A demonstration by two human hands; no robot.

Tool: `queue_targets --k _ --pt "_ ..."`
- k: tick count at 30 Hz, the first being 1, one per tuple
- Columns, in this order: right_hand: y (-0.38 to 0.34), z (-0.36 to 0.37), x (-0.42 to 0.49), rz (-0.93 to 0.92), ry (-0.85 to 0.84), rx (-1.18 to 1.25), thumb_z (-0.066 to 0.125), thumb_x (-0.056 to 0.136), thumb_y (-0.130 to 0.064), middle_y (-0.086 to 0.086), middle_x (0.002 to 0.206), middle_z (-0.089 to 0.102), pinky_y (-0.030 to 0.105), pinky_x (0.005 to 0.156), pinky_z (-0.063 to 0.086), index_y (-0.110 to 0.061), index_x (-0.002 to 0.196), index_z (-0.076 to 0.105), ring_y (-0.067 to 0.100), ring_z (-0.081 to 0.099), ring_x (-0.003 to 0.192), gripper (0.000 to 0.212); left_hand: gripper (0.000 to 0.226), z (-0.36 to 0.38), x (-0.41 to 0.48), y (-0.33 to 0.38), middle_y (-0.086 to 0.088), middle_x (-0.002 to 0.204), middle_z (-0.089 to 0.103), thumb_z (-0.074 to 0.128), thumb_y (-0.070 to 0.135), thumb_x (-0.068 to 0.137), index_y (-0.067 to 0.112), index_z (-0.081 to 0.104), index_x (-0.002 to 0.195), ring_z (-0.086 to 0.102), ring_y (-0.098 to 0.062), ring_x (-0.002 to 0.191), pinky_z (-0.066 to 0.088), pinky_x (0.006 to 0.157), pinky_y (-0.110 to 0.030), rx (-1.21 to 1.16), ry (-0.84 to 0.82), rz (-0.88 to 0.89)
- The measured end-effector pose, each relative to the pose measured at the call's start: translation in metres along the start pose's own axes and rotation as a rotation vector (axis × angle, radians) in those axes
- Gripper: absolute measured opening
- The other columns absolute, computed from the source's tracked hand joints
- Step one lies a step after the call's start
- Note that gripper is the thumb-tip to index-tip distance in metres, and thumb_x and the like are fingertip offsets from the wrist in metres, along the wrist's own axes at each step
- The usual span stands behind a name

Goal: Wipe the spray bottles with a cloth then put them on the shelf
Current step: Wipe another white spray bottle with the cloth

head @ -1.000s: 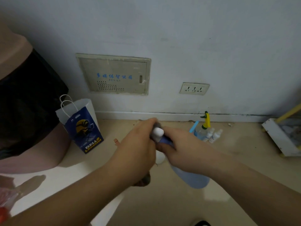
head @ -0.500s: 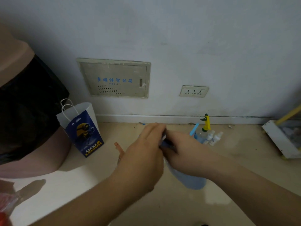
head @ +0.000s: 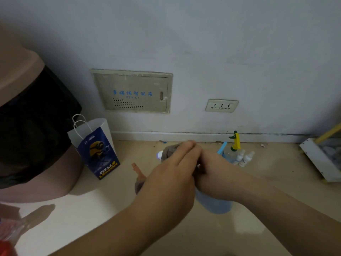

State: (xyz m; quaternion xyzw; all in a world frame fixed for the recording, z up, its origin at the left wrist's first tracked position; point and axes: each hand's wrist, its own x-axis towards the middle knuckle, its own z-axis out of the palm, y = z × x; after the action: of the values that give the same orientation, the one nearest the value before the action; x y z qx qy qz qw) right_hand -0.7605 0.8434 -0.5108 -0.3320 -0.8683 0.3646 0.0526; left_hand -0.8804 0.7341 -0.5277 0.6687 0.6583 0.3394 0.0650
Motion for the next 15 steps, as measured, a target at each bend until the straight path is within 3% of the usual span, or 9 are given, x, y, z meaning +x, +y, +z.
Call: queue_targets --k 2,5,7,9,12,15 --pt "0.002 -0.001 0.003 -0.004 0.027 0.032 0.061 0.099 -0.013 -0.014 0.09 0.066 0.025 0.073 0.048 -0.032 0.097 0.06 0.003 0.063 0.085 0.019 0.063 -0.003 0.009 -0.016 0.007 0.144 0.053 0.045 0.003 0.081 0.028 0.048 0.139 0.057 -0.012 0.121 0.053 0.096 -0.027 -0.042 -0.025 0.031" --pt "0.008 -0.004 0.003 0.028 0.045 0.091 0.064 0.101 -0.023 -0.024 0.094 0.065 0.009 0.075 0.042 -0.042 0.11 0.062 -0.009 0.06 0.09 0.022 0.052 -0.011 0.019 -0.036 0.006 0.122 0.066 0.043 0.0 0.095 0.04 0.057 0.125 0.065 -0.012 0.097 0.057 0.085 -0.027 -0.201 -0.036 -0.405" --pt "0.01 -0.005 -0.001 0.073 0.063 0.172 0.064 0.101 -0.025 -0.019 0.102 0.071 0.015 0.086 0.049 -0.038 0.121 0.067 -0.005 0.064 0.098 0.024 0.049 -0.016 0.02 -0.039 0.0 0.107 0.068 0.042 -0.002 0.098 0.039 0.065 0.113 0.066 -0.017 0.088 0.06 0.08 -0.031 -0.429 -0.027 -0.747" --pt "0.012 -0.008 -0.001 0.166 0.133 0.342 0.066 0.101 -0.025 -0.012 0.108 0.076 0.034 0.1 0.054 -0.032 0.124 0.069 0.007 0.069 0.107 0.025 0.042 -0.024 0.02 -0.031 -0.001 0.102 0.065 0.043 0.0 0.101 0.032 0.067 0.113 0.066 -0.022 0.091 0.061 0.085 -0.043 -0.657 0.066 -0.917" --pt "0.012 -0.008 0.002 0.289 0.218 0.572 0.07 0.099 -0.024 -0.004 0.112 0.077 0.047 0.106 0.053 -0.027 0.125 0.07 0.016 0.07 0.111 0.026 0.04 -0.025 0.017 -0.007 -0.003 0.096 0.067 0.045 0.004 0.101 0.036 0.068 0.105 0.069 -0.01 0.076 0.06 0.07 -0.032 -0.738 0.131 -0.811" --pt "0.005 0.003 0.004 0.301 0.26 0.75 0.079 0.092 -0.024 0.002 0.11 0.079 0.053 0.102 0.057 -0.026 0.118 0.072 0.023 0.073 0.109 0.027 0.038 -0.008 0.008 0.015 0.009 0.098 0.071 0.055 0.013 0.092 0.04 0.064 0.117 0.069 -0.004 0.086 0.06 0.078 -0.037 -0.634 -0.044 -0.462"
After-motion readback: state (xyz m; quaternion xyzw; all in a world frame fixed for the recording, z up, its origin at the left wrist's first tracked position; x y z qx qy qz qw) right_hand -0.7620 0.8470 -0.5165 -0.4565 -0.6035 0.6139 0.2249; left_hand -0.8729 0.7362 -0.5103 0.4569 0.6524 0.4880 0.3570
